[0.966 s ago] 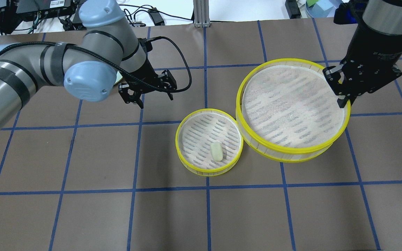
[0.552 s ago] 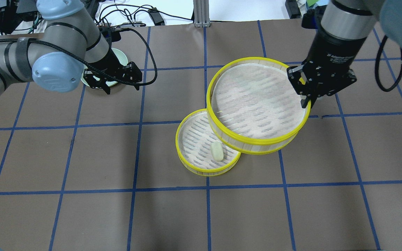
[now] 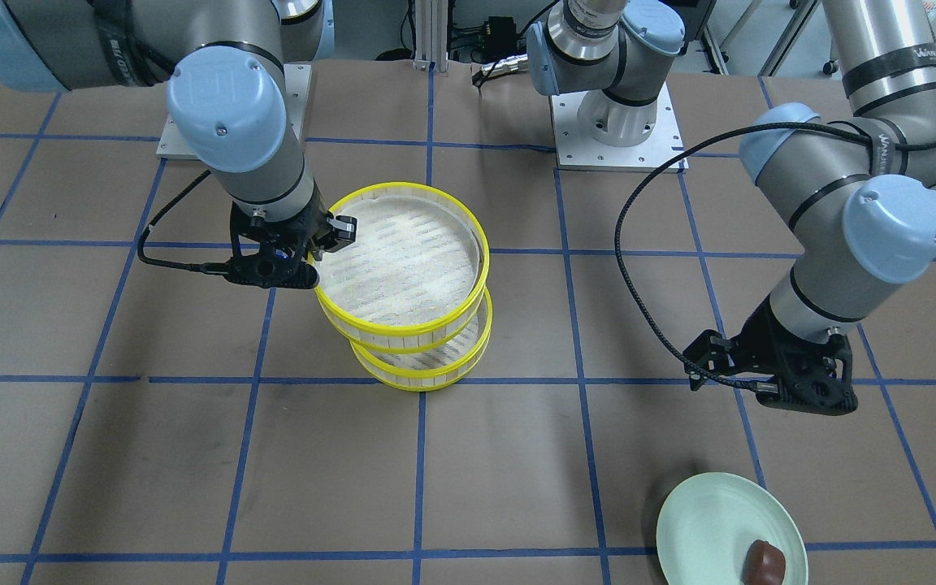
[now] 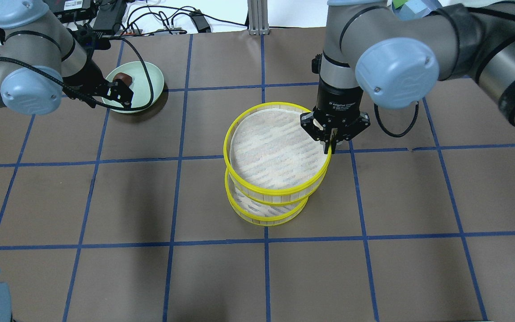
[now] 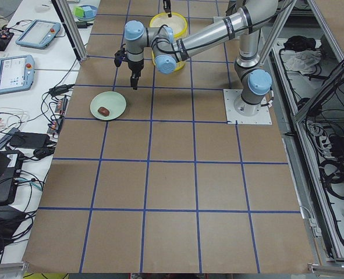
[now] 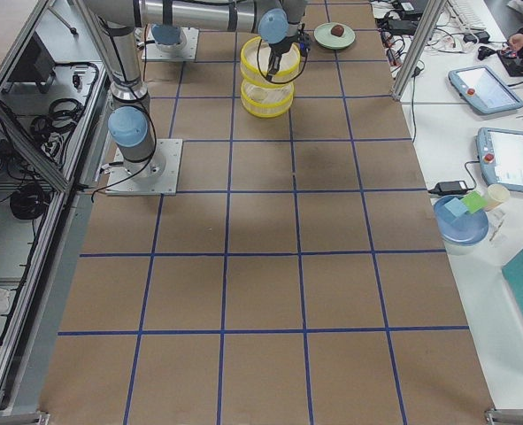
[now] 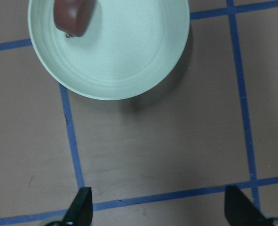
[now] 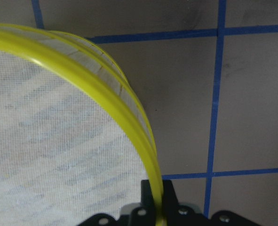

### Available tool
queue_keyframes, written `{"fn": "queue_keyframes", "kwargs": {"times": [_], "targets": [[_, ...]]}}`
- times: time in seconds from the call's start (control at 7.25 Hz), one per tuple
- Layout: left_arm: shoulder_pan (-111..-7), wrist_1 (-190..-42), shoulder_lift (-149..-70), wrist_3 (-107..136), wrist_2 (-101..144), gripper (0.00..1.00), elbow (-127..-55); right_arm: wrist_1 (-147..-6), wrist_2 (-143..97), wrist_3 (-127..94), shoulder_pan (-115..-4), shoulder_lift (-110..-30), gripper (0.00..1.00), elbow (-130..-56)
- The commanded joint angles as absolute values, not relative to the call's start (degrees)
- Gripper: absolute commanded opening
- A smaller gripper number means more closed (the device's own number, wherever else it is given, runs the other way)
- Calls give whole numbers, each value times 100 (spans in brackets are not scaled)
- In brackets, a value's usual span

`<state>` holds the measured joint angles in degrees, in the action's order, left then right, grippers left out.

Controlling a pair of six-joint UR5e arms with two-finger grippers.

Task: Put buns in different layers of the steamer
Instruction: 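Set the top tier back onto the bottom tier while left returns to the bowl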

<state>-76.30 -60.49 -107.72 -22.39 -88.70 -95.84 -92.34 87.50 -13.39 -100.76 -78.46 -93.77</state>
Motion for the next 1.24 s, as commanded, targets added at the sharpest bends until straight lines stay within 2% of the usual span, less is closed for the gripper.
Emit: {"fn": "queue_keyframes", "kwargs": {"times": [0.0, 0.83, 1.1], "targets": [[-7427, -5042, -11143, -2968, -8877, 100, -9528, -9930, 8728, -1319, -10125, -7603, 0, -9763], [-7418, -3298, -12557, -4288, -8588, 99, -8826, -10371, 8904, -960, -10310, -7392, 0, -9993], [-7357, -3287, -12980, -4315, -8254, 99, -8422, -10397, 8868, -958, -10310, -7383, 0, -10011]]}}
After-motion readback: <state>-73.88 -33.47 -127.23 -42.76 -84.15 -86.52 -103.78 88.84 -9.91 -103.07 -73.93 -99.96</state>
